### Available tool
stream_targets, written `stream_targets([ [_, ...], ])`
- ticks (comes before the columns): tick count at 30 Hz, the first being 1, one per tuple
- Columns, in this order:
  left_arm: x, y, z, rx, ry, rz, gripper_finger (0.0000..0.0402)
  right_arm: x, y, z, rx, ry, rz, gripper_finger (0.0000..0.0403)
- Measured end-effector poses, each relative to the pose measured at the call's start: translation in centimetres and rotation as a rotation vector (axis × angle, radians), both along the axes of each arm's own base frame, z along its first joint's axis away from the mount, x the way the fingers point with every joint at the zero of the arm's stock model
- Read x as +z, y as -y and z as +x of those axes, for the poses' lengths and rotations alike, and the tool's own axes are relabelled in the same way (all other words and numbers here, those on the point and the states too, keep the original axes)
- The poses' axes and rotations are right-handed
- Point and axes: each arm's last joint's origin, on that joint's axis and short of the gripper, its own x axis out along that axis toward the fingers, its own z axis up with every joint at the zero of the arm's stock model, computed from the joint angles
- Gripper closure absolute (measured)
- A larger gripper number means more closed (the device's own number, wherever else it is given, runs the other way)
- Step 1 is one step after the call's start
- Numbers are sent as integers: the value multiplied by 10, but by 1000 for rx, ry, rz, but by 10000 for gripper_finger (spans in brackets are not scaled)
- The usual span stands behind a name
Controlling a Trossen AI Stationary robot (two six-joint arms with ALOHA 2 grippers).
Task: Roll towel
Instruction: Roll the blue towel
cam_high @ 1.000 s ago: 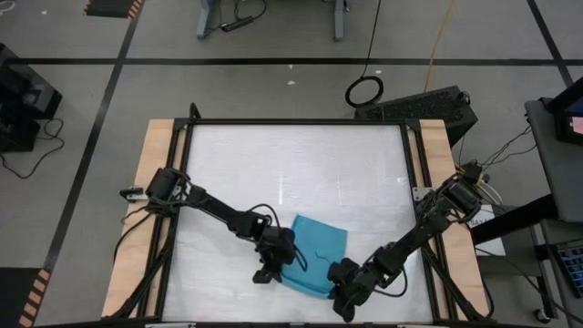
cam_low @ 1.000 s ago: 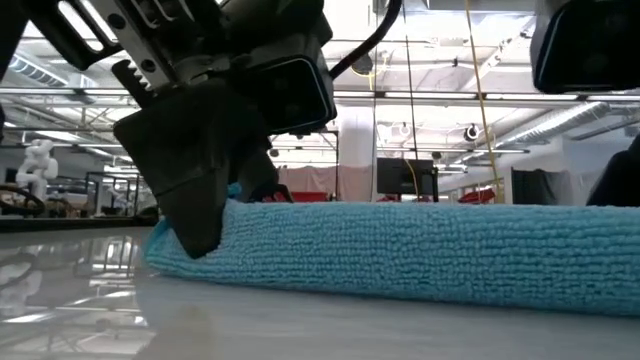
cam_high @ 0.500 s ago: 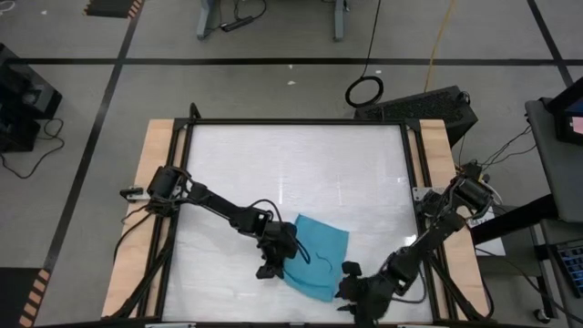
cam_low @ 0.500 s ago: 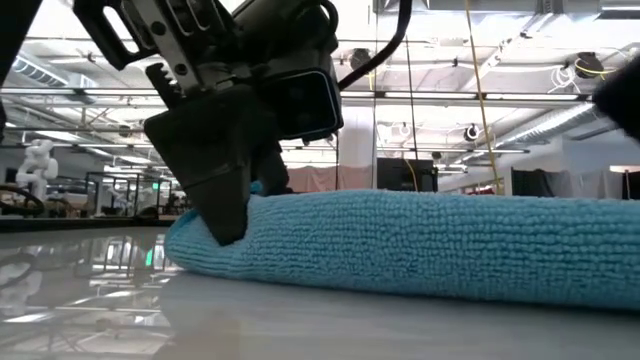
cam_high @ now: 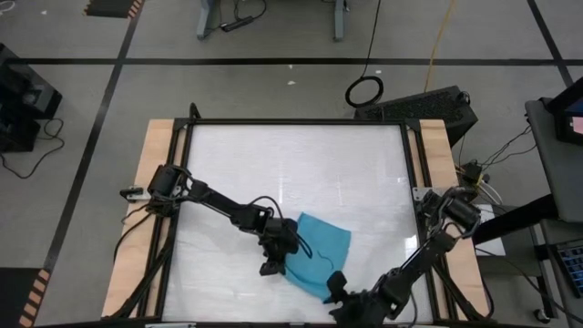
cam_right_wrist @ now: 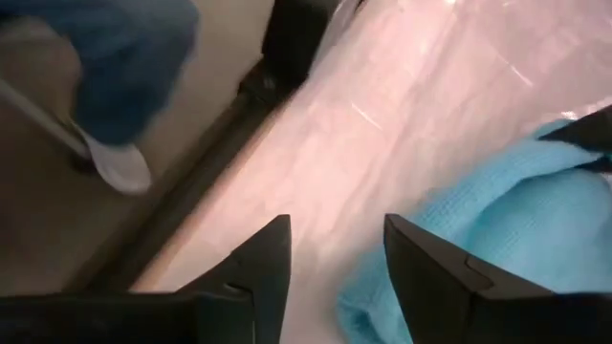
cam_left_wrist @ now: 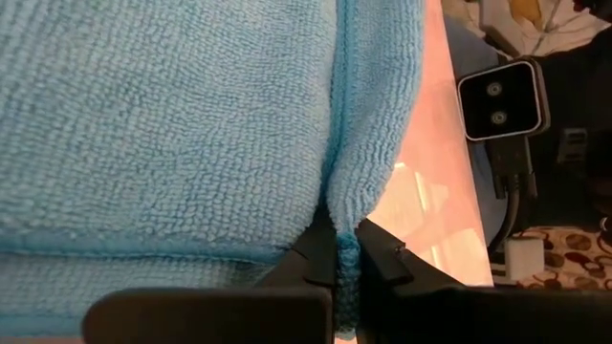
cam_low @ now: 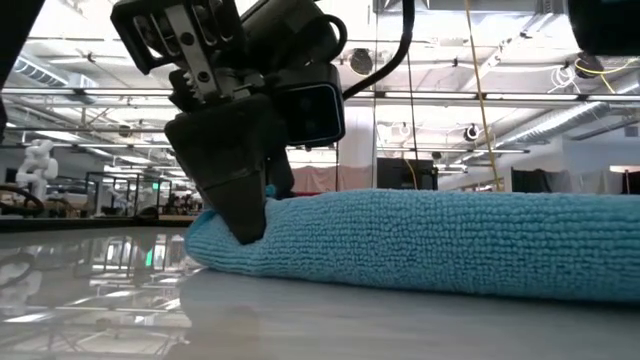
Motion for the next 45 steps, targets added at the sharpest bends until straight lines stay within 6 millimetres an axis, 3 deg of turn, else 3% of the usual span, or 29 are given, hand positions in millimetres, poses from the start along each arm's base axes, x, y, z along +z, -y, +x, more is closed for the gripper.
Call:
stream_targets([
  [5,0,-2,0,21,-17,-5,391,-2,-9,10,2,-70,-195,246],
  [9,0,-2,0,23,-24,-4,391,-6,-12,14,-4,-117,-245,259],
  [26,-1,-2,-1,11,-31,-4,388,-11,-2,14,-208,-161,-177,289],
  [30,1,-2,0,-23,-24,20,360,-11,-2,15,-237,-160,-159,289],
  [40,17,0,10,-135,35,111,236,-20,4,10,-373,-154,-61,289],
  [45,45,2,8,-187,113,278,220,-23,6,8,-430,-159,-20,311],
])
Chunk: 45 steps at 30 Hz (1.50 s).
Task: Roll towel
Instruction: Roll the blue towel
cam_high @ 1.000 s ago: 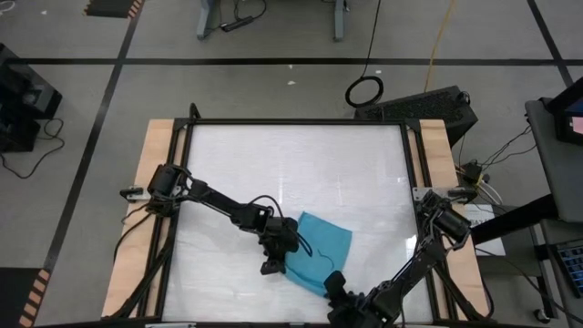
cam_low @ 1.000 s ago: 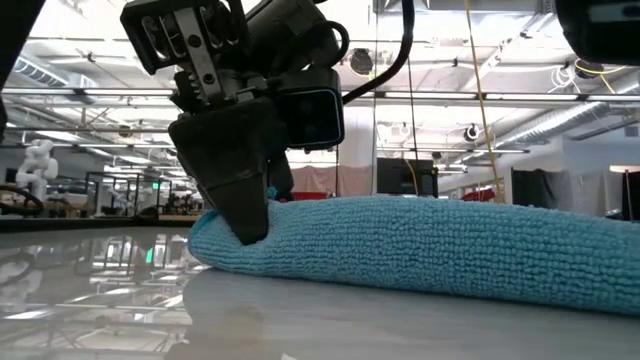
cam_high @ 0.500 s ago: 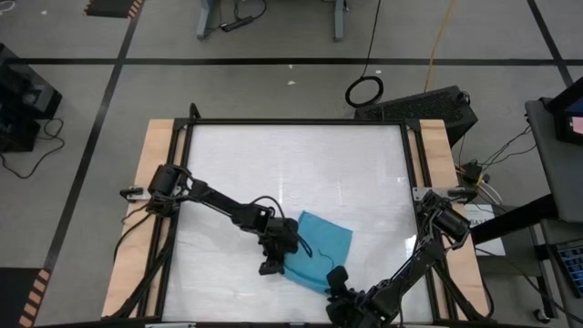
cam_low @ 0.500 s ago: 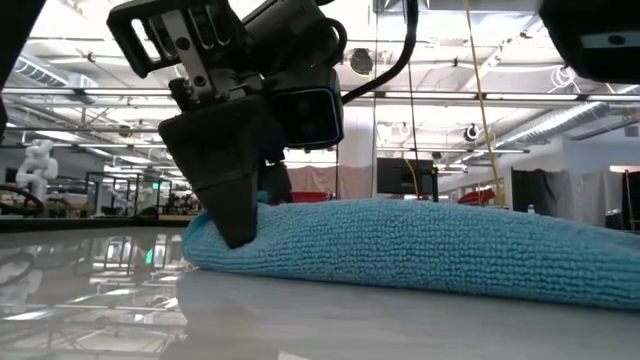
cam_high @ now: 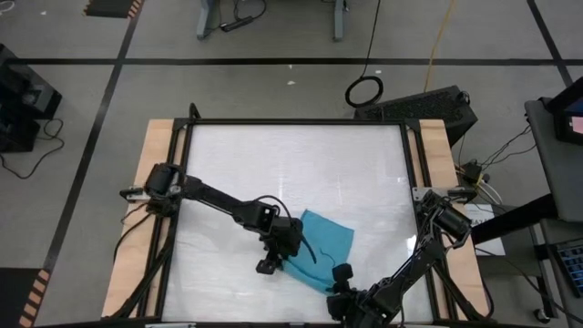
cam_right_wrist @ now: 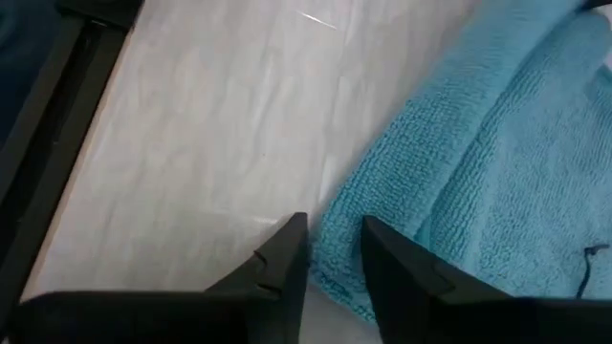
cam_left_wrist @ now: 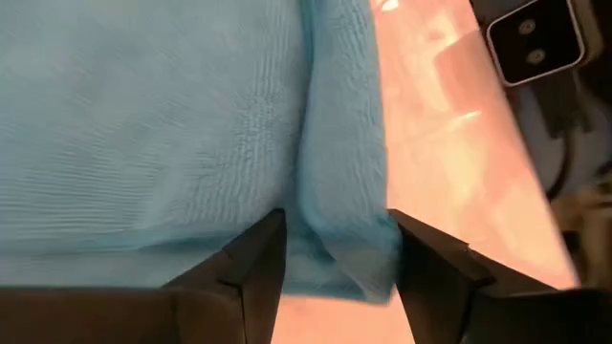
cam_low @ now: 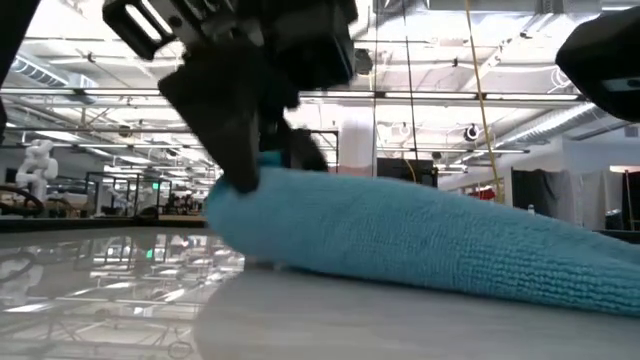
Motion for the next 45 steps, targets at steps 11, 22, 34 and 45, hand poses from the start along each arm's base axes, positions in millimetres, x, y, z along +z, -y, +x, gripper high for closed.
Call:
stream_targets([
  [11,43,38,-31,-197,317,549,219,-1,1,1,-26,-2,21,395],
  [22,42,74,-45,-332,483,761,219,-2,1,2,-53,1,46,399],
  [34,46,103,-54,-496,640,805,219,-2,1,2,-69,4,58,402],
  [45,15,85,-32,-499,598,783,162,-2,1,2,-83,10,72,403],
])
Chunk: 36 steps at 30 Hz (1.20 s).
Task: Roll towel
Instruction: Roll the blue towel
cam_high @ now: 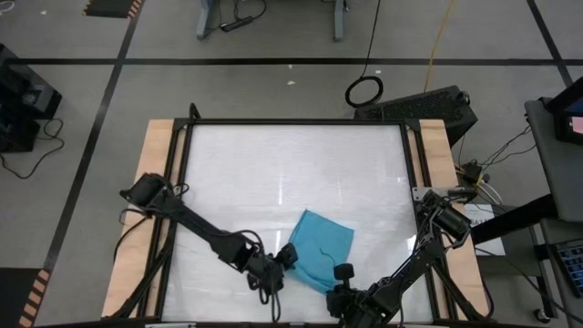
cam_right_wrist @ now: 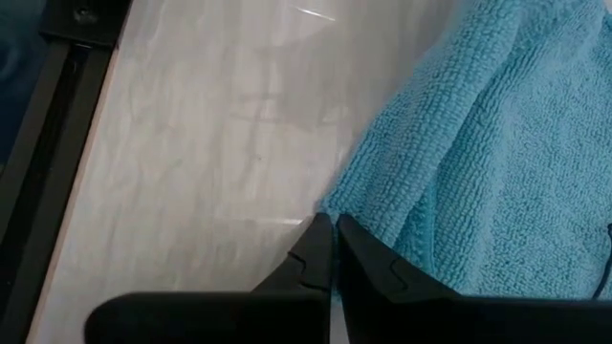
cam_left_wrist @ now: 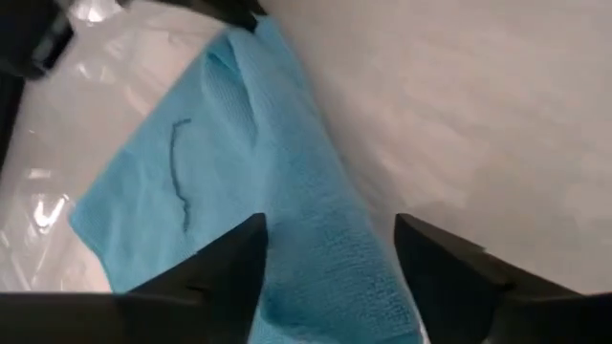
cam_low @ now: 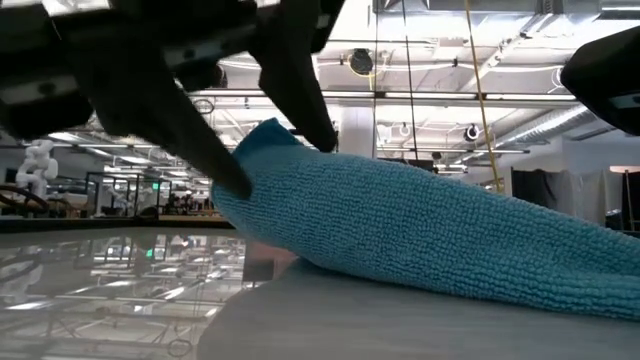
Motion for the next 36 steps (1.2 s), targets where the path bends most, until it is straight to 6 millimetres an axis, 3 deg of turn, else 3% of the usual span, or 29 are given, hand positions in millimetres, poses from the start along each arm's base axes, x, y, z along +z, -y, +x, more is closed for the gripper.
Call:
stream_targets([
  [5,-3,-12,6,61,-18,-9,114,0,0,0,0,2,3,403],
  [11,-10,-29,6,148,-137,-63,114,0,0,0,0,2,2,403],
  [20,-11,-21,2,108,-169,-79,183,0,0,0,-7,6,8,403],
  [29,-38,-16,3,57,-287,-123,250,0,0,1,-8,9,11,402],
  [36,-35,-23,3,114,-297,-136,295,0,-1,1,-23,13,21,402],
])
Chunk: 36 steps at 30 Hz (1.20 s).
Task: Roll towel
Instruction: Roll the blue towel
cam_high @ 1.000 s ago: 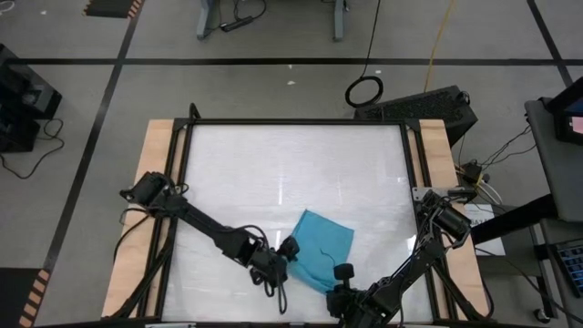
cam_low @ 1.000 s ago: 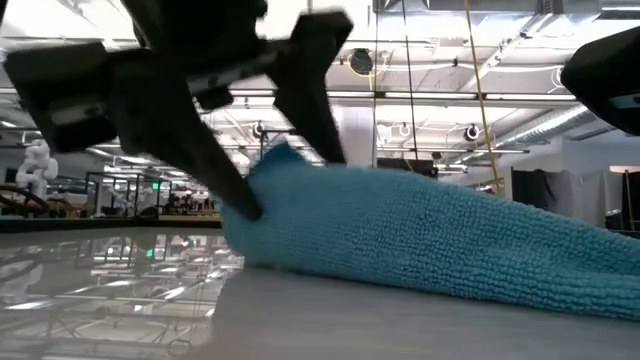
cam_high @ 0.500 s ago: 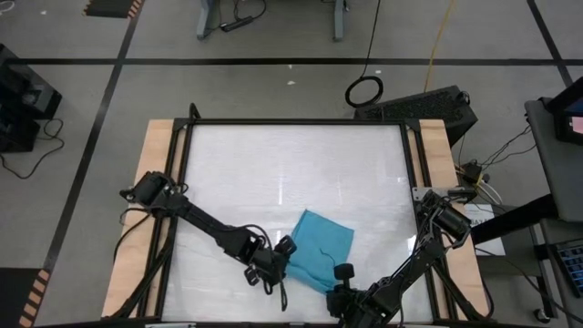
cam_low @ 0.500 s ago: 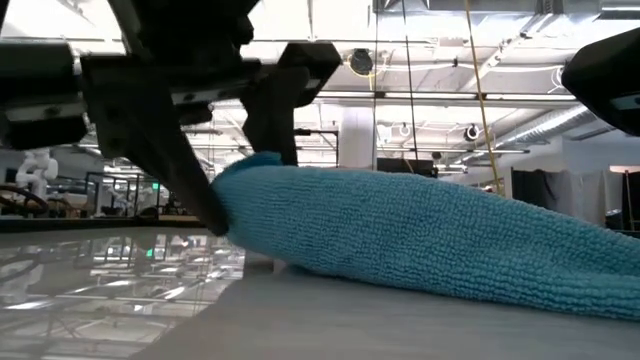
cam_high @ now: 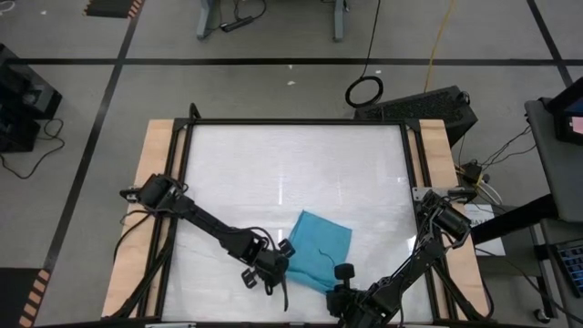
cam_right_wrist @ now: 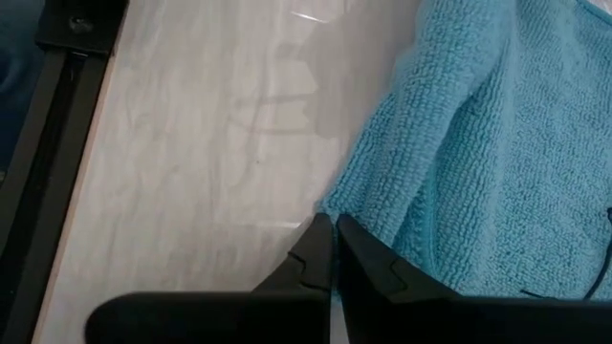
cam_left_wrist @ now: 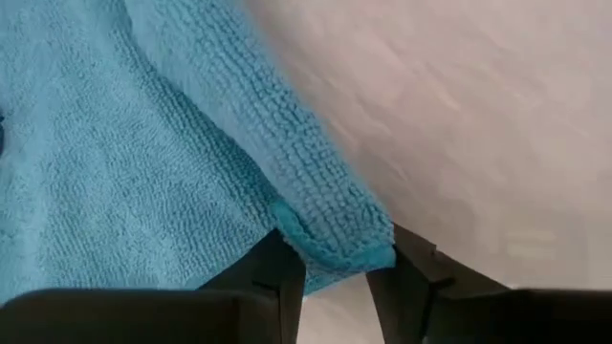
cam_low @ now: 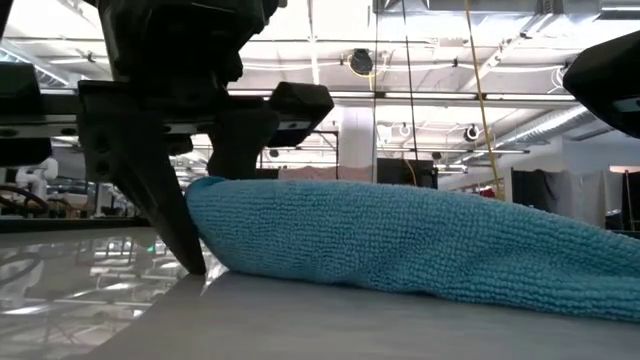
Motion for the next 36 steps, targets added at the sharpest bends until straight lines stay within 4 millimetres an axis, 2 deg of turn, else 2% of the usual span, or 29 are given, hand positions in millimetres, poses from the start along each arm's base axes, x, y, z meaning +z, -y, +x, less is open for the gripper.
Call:
stream_targets([
  [5,10,-11,-6,47,-15,88,273,0,0,0,-5,5,1,402],
  [10,27,-15,-11,78,30,140,213,0,0,0,-5,5,2,402],
  [14,38,-9,-11,83,100,123,161,0,0,1,-5,6,3,402],
  [17,44,3,-14,56,157,117,138,0,0,1,-7,7,5,402],
  [23,45,25,-24,-12,205,139,130,0,0,1,-7,7,7,402],
  [27,45,34,-29,-26,209,144,130,0,0,1,-7,7,7,402],
  [30,43,34,-34,-4,193,217,130,0,0,1,-7,7,8,402],
  [33,39,25,-42,57,138,359,130,0,-1,1,-16,10,16,402],
  [36,38,24,-44,86,94,303,130,0,-1,1,-23,11,21,402],
])
